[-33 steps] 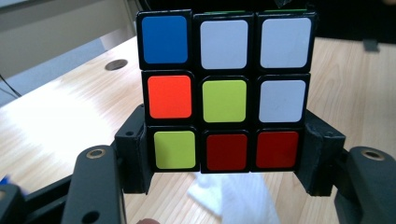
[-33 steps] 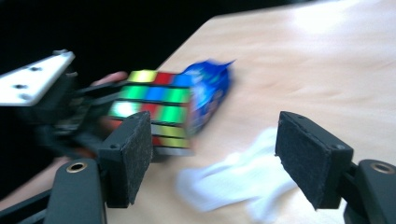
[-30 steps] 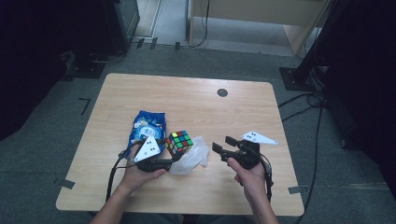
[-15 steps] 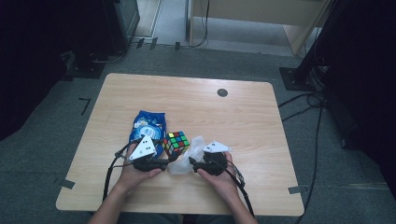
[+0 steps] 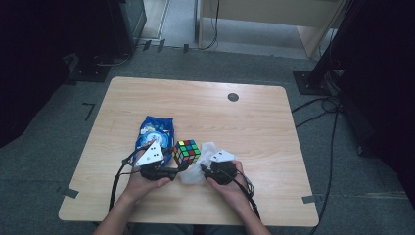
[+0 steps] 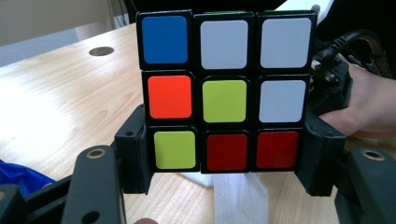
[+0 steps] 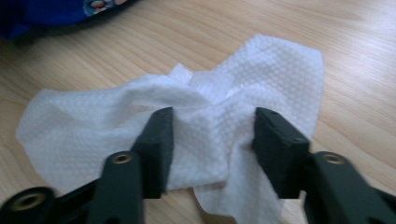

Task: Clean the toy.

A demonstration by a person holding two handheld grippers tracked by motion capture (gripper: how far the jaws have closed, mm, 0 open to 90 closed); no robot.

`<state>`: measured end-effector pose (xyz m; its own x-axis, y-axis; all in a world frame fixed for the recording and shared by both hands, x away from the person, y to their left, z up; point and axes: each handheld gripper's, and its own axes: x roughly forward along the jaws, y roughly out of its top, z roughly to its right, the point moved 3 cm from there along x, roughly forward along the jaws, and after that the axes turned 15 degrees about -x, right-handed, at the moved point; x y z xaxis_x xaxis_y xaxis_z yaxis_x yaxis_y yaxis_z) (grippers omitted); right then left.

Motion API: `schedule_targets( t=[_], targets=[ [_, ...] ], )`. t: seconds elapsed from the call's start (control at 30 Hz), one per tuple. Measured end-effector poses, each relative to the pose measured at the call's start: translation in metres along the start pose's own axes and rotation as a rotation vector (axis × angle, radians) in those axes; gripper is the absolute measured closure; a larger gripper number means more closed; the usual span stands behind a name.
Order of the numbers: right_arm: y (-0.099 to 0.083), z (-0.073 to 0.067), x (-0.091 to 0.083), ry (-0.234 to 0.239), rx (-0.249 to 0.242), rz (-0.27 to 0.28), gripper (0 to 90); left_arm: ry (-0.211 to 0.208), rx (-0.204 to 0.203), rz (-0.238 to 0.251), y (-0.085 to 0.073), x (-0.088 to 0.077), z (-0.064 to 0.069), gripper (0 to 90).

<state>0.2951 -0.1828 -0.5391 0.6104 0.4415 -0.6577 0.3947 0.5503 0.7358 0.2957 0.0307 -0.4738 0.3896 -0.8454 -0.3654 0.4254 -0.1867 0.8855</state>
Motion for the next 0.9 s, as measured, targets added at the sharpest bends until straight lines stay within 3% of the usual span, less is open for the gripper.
schedule_targets(
  t=[0.17,0.23,0.43,0.57,0.63,0.73,0.9],
  targets=[
    [-0.006,0.011,-0.008,-0.067,0.034,-0.026,86.5,0.007,0.006,-0.011,0.000,0.003,0.002,34.4],
    [-0.008,0.017,-0.013,-0.067,0.064,-0.014,89.3,0.018,0.010,-0.018,-0.001,0.006,0.002,34.4],
    [0.005,0.032,-0.050,-0.094,0.103,0.139,90.0,0.025,0.014,-0.044,-0.006,0.014,0.003,34.4],
    [0.025,0.036,-0.087,-0.100,0.119,0.298,90.0,0.020,0.020,-0.057,-0.008,0.019,0.007,34.4],
    [0.034,0.034,-0.102,-0.080,0.123,0.363,89.9,0.021,0.034,-0.068,-0.009,0.023,0.011,34.4],
    [0.050,0.023,-0.121,0.007,0.096,0.465,89.7,0.015,0.058,-0.084,-0.010,0.028,0.018,34.4],
    [0.065,-0.007,-0.125,0.122,0.002,0.519,89.2,-0.007,0.073,-0.091,-0.010,0.034,0.030,34.4]
  ],
)
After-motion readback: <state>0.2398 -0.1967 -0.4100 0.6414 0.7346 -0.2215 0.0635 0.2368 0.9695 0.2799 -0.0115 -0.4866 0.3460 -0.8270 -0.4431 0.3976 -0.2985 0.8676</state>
